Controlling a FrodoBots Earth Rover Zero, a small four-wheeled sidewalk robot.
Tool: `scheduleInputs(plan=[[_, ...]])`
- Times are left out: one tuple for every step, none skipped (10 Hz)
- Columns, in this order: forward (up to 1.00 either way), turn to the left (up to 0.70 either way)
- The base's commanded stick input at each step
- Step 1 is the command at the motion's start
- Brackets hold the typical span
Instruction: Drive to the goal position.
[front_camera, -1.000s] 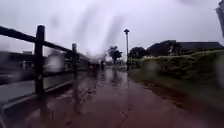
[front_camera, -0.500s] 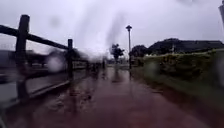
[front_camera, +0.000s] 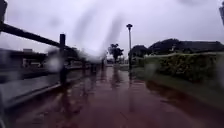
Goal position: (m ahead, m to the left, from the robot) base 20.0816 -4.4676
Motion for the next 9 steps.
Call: scheduleInputs(plan=[[1.0,0.01],[1.0,0.01],[1.0,0.01],[1.0,0.01],[1.0,0.01],[1.0,0.01],[1.0,0.01],[1.0,0.01],[1.0,0.01]])
